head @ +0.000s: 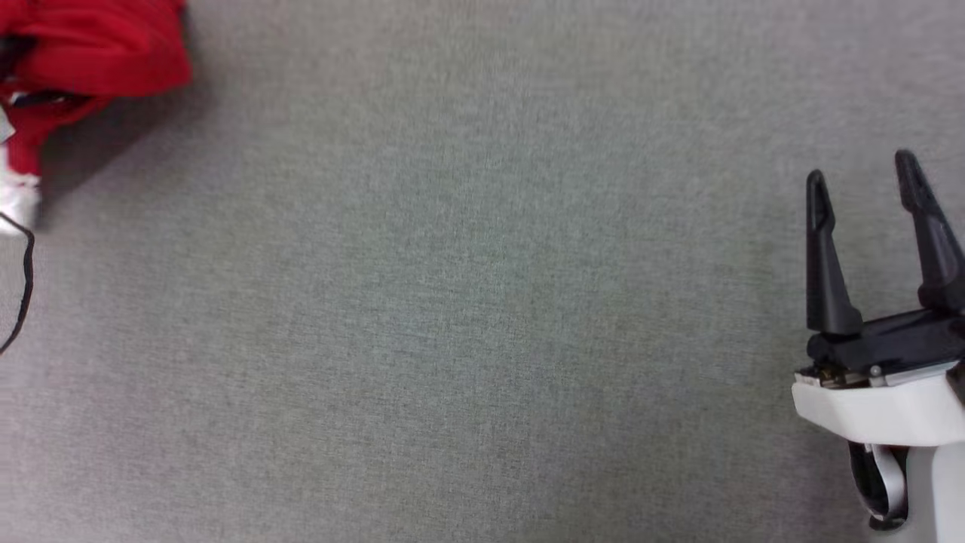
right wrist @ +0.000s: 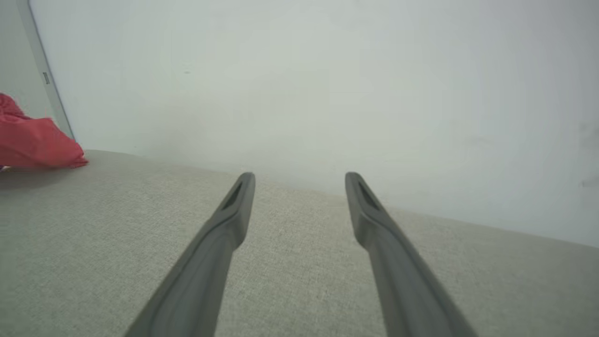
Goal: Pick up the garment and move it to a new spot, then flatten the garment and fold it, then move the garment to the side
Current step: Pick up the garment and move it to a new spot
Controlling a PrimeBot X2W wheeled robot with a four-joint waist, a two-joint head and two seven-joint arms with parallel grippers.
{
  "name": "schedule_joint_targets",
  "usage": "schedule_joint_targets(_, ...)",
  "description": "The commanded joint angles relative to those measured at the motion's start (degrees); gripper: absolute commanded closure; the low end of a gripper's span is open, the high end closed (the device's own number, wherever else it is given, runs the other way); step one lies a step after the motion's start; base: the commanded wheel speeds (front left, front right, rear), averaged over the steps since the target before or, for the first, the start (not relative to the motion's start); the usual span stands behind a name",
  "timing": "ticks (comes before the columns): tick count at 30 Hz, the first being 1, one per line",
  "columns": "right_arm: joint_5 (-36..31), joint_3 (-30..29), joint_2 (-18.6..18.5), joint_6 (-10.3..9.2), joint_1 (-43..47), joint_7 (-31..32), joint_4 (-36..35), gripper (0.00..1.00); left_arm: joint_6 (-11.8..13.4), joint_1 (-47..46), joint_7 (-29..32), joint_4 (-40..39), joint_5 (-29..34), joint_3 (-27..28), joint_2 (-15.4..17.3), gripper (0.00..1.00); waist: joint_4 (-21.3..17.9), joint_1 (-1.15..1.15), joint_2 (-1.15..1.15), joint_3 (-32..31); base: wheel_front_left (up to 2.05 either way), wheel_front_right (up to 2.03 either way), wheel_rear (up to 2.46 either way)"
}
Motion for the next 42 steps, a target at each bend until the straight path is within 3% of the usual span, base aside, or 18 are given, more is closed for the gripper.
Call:
schedule_joint_targets(1, 0.2, -0.3, 0.6, -0.04, 1.0, -0.1, 0.5, 0.00, 0.0, -1.5, -0.5, -2.9, 0.1, -2.2, 0.8, 1.00, -1.0, 0.00, 0.00, -3.7, 0.00, 0.00, 0.00)
schedule_joint_targets(9, 1.0, -0.8, 1.9, -0.04, 3.2, -0.1, 1.7, 0.00, 0.0, -4.7, -1.1, -14.0, 1.7, -9.6, -0.5, 1.00, -3.7, 0.00, 0.00, -8.4, 0.00, 0.00, 0.00)
schedule_joint_targets(22, 2.4, -1.4, 2.7, -0.04, 4.8, -0.1, 2.6, 0.00, 0.0, -4.2, -3.7, -28.5, 4.0, -22.7, -9.5, 1.00, -11.0, 0.00, 0.00, -11.5, 0.00, 0.00, 0.00)
schedule_joint_targets(31, 3.7, -1.3, 2.7, -0.04, 4.5, -0.1, 3.0, 0.00, 0.0, -0.6, -8.9, -26.5, 4.5, -35.4, -19.5, 1.00, -13.0, 0.00, 0.00, -11.2, 0.00, 0.00, 0.00)
schedule_joint_targets(42, 4.5, -2.0, 2.7, -0.04, 5.6, -0.1, 3.3, 0.00, 0.0, 7.6, -13.1, -17.8, 1.8, -48.6, -26.4, 1.00, -14.2, 0.00, 0.00, -11.4, 0.00, 0.00, 0.00)
